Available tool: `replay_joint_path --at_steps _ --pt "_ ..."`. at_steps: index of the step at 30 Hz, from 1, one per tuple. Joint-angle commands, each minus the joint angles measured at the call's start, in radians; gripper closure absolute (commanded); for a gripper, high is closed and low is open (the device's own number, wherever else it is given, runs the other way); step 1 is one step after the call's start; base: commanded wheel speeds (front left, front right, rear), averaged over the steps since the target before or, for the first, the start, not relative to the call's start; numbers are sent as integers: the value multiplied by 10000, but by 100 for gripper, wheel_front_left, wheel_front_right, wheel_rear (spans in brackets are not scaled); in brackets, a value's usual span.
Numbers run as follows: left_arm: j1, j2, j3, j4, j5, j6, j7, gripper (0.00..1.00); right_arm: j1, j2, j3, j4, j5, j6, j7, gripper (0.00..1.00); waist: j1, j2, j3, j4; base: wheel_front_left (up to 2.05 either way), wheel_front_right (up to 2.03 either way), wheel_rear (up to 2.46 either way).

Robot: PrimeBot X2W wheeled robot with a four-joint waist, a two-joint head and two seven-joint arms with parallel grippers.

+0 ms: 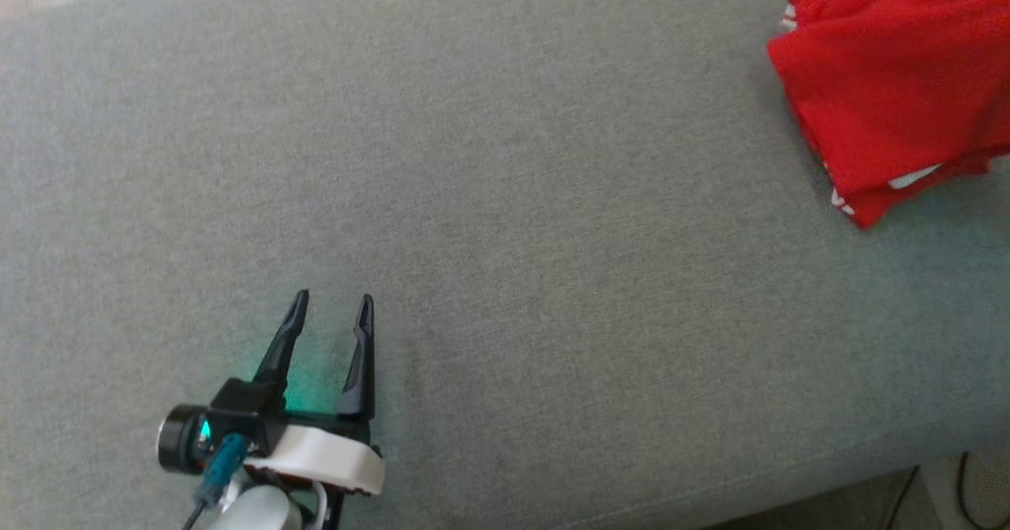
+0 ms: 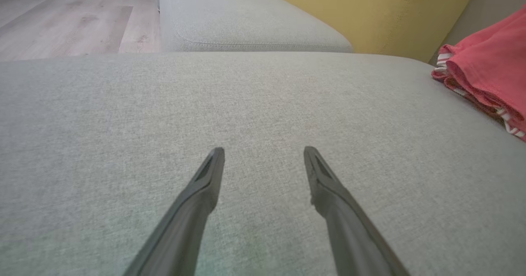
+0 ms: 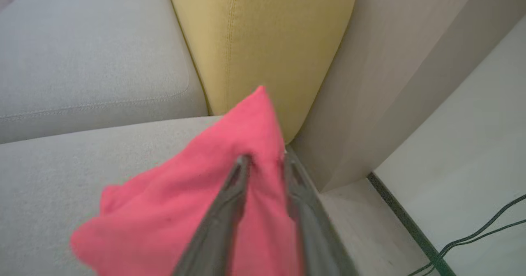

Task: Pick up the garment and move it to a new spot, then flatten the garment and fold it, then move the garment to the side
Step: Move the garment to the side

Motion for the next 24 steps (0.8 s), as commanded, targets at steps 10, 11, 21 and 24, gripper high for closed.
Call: replay_joint_path --at_steps 10,11,21,24 --pt "-454 368 227 -562 142 205 174 0 -261 663 -244 590 -656 65 -1373 0 -1 0 339 75 0 0 0" --pt "-457 372 229 -563 135 214 182 0 -267 694 -131 602 -638 65 -1441 0 -1 0 307 57 0 0 0" --pt "-411 189 445 -376 -176 191 -109 0 8 1075 1094 -173 -403 65 -2833 0 -1 0 -794 306 0 0 0" --pt "-309 150 587 -298 -314 222 -200 0 307 1270 1355 -423 -358 65 -3076 0 -1 0 -1151 442 0 0 0"
